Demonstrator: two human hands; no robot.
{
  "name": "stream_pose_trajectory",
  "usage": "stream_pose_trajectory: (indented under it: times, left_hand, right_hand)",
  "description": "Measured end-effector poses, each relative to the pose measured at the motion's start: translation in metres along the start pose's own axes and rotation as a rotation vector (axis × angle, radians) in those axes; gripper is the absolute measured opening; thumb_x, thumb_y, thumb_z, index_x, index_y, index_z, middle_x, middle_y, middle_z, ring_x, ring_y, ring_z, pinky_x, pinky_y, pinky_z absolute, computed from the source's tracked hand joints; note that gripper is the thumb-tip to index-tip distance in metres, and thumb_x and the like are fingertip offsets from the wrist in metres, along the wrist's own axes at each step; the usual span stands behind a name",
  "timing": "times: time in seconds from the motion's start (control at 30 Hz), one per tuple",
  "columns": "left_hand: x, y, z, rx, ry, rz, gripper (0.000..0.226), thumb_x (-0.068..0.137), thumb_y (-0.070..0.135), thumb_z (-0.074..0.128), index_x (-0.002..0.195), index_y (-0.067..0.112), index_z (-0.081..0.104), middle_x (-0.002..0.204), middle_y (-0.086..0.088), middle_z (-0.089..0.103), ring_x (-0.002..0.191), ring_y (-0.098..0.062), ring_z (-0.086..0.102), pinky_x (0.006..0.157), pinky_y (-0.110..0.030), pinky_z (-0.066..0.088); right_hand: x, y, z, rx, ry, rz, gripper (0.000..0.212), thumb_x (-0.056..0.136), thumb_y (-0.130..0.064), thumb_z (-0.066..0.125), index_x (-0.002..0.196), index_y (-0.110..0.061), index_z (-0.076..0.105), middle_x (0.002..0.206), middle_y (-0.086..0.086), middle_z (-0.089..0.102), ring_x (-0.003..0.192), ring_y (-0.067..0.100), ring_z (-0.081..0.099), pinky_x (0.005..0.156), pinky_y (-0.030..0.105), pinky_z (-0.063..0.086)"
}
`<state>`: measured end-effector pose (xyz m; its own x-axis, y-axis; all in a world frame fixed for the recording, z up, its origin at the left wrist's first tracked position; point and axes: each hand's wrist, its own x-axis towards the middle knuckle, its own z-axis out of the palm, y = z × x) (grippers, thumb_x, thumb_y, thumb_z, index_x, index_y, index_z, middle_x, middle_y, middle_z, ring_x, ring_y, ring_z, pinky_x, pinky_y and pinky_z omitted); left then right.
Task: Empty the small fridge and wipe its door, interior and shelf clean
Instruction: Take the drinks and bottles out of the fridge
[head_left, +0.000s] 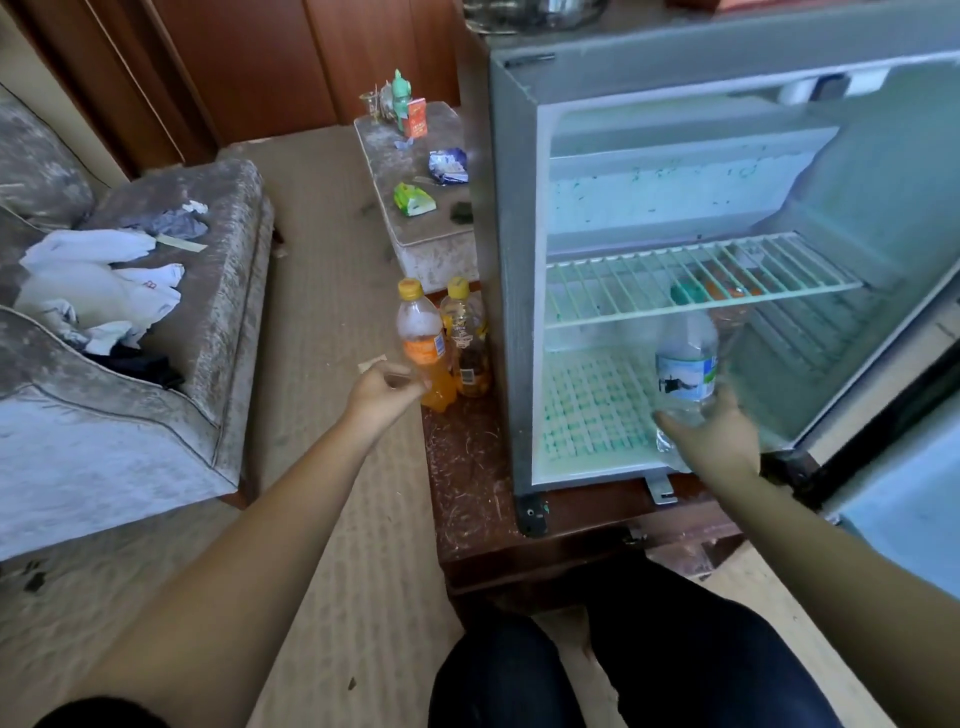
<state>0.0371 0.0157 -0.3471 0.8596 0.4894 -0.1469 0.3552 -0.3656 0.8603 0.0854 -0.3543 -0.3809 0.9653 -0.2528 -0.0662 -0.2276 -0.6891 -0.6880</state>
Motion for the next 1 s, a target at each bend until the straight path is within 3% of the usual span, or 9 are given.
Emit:
stream_pose_trajectory:
  times: [0.1, 0.17, 0.3, 0.43, 0.57, 0.63, 0.73, 0.87, 1.0]
  left_hand:
    - [-0.044, 0.015, 0.005, 0.024, -0.206, 0.072, 0.024, 0.086, 0.03, 0.072, 0.105, 0.017, 0.063, 0.108, -0.006, 0.069, 0.09, -0.013, 0.067, 0.075, -0.023, 0.053]
    - [-0.08, 0.034, 0.011, 0.052, -0.367, 0.114, 0.026, 0.087, 0.032, 0.07, 0.11, 0.022, 0.061, 0.108, -0.001, 0.067, 0.098, -0.014, 0.066, 0.081, -0.026, 0.055]
    - [-0.145, 0.065, 0.027, 0.032, -0.629, 0.214, 0.065, 0.078, 0.033, 0.077, 0.135, 0.027, 0.045, 0.122, 0.007, 0.058, 0.11, -0.011, 0.061, 0.094, -0.029, 0.051]
    - [-0.17, 0.074, 0.027, 0.009, -0.503, 0.354, 0.064, 0.071, 0.033, 0.085, 0.126, 0.027, 0.052, 0.121, 0.011, 0.063, 0.113, -0.003, 0.058, 0.096, -0.027, 0.048]
    - [-0.159, 0.068, 0.014, -0.047, -0.455, 0.244, 0.057, 0.072, 0.025, 0.084, 0.119, 0.025, 0.052, 0.113, 0.005, 0.066, 0.099, -0.009, 0.066, 0.079, -0.033, 0.059]
    - [-0.145, 0.06, 0.006, -0.067, -0.398, 0.152, 0.057, 0.074, 0.021, 0.083, 0.12, 0.026, 0.049, 0.112, 0.005, 0.063, 0.097, -0.01, 0.065, 0.073, -0.034, 0.06]
    - [-0.114, 0.043, -0.005, -0.083, -0.228, 0.07, 0.056, 0.071, 0.018, 0.085, 0.115, 0.021, 0.05, 0.113, -0.001, 0.064, 0.1, -0.019, 0.065, 0.084, -0.046, 0.057]
    - [-0.073, 0.031, -0.004, 0.015, -0.061, 0.095, 0.068, 0.038, 0.051, 0.081, 0.094, 0.032, 0.049, 0.108, -0.002, 0.065, 0.101, -0.023, 0.064, 0.091, -0.045, 0.052]
    - [-0.028, 0.025, 0.018, -0.038, -0.002, 0.12, 0.075, 0.04, 0.051, 0.083, 0.106, 0.034, 0.053, 0.114, -0.001, 0.065, 0.105, -0.023, 0.063, 0.094, -0.048, 0.051]
  right_hand:
    - [-0.05, 0.002, -0.009, 0.013, -0.057, -0.024, 0.063, 0.073, -0.044, 0.077, 0.119, -0.012, 0.049, 0.108, 0.013, 0.06, 0.094, 0.032, 0.059, 0.072, 0.032, 0.041]
    - [-0.088, -0.002, -0.012, 0.045, -0.106, -0.089, 0.055, 0.072, -0.041, 0.079, 0.113, -0.015, 0.053, 0.097, 0.004, 0.06, 0.082, 0.022, 0.056, 0.068, 0.028, 0.038]
    - [-0.149, -0.021, -0.014, 0.1, -0.305, -0.297, 0.049, 0.069, -0.044, 0.081, 0.105, -0.025, 0.054, 0.086, -0.012, 0.063, 0.068, 0.0, 0.054, 0.057, 0.018, 0.037]
    - [-0.174, -0.04, -0.017, 0.156, -0.499, -0.477, 0.06, 0.071, -0.038, 0.082, 0.122, -0.023, 0.053, 0.104, -0.012, 0.066, 0.092, 0.005, 0.061, 0.076, 0.019, 0.044]
    - [-0.157, -0.036, -0.015, 0.087, -0.623, -0.464, 0.059, 0.08, -0.045, 0.072, 0.129, -0.02, 0.051, 0.11, -0.006, 0.067, 0.094, 0.009, 0.064, 0.088, 0.029, 0.051]
    - [-0.131, -0.033, -0.017, 0.088, -0.543, -0.373, 0.057, 0.085, -0.05, 0.063, 0.13, -0.018, 0.05, 0.114, -0.002, 0.065, 0.094, 0.012, 0.063, 0.086, 0.031, 0.05]
    - [-0.072, -0.029, -0.027, 0.068, -0.308, -0.235, 0.054, 0.09, -0.047, 0.059, 0.129, -0.009, 0.051, 0.12, 0.005, 0.062, 0.099, 0.019, 0.059, 0.084, 0.031, 0.044]
    - [0.004, -0.031, -0.033, 0.031, -0.125, -0.11, 0.054, 0.091, -0.039, 0.061, 0.129, -0.002, 0.049, 0.126, 0.015, 0.058, 0.115, 0.034, 0.055, 0.087, 0.035, 0.041]
    - [0.065, -0.031, -0.026, 0.081, 0.004, 0.024, 0.06, 0.087, -0.039, 0.064, 0.126, 0.002, 0.045, 0.121, 0.022, 0.058, 0.111, 0.039, 0.056, 0.086, 0.039, 0.045]
